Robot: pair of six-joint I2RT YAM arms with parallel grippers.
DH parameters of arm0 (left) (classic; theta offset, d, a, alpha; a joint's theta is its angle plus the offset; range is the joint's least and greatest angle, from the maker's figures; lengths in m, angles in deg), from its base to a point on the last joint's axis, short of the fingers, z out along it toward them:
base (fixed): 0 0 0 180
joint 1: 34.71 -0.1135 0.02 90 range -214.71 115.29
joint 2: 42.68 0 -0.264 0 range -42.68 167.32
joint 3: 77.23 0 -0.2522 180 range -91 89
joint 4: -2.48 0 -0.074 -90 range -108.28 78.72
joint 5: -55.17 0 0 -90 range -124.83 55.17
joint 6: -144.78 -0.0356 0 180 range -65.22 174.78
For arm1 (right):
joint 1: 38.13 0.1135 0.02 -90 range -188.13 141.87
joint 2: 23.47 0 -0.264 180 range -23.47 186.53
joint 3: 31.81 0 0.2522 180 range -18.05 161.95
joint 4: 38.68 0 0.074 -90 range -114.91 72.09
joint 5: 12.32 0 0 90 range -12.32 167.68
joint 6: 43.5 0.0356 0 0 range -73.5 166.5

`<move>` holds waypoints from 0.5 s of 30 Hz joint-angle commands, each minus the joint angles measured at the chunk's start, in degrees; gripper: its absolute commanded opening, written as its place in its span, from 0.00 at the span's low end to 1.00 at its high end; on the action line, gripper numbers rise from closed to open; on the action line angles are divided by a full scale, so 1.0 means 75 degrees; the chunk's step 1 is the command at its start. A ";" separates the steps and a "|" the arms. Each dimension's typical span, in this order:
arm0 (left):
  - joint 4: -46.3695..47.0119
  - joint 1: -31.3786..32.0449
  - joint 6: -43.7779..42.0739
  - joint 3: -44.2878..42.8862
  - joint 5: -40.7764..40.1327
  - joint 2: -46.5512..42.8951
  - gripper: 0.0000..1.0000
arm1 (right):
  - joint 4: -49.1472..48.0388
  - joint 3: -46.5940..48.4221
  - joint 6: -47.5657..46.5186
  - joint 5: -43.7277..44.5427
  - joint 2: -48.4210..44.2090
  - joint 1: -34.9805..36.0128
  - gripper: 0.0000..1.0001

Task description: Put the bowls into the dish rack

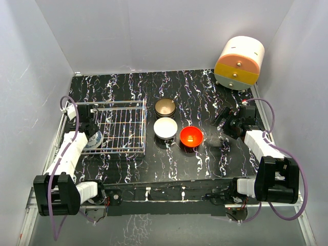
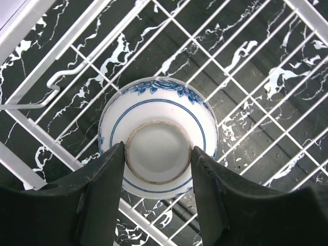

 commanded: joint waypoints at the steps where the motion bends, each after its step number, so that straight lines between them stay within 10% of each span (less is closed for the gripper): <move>1: -0.0280 -0.0340 0.0056 0.0117 -0.0101 -0.0127 0.37 | -0.0403 -0.0012 -0.0070 -0.0206 -0.0094 -0.0046 0.98; 15: -0.0414 -0.1211 0.0254 -0.0011 -0.0335 0.0037 0.38 | -0.0380 -0.0068 -0.0115 -0.0204 -0.0101 -0.0045 0.98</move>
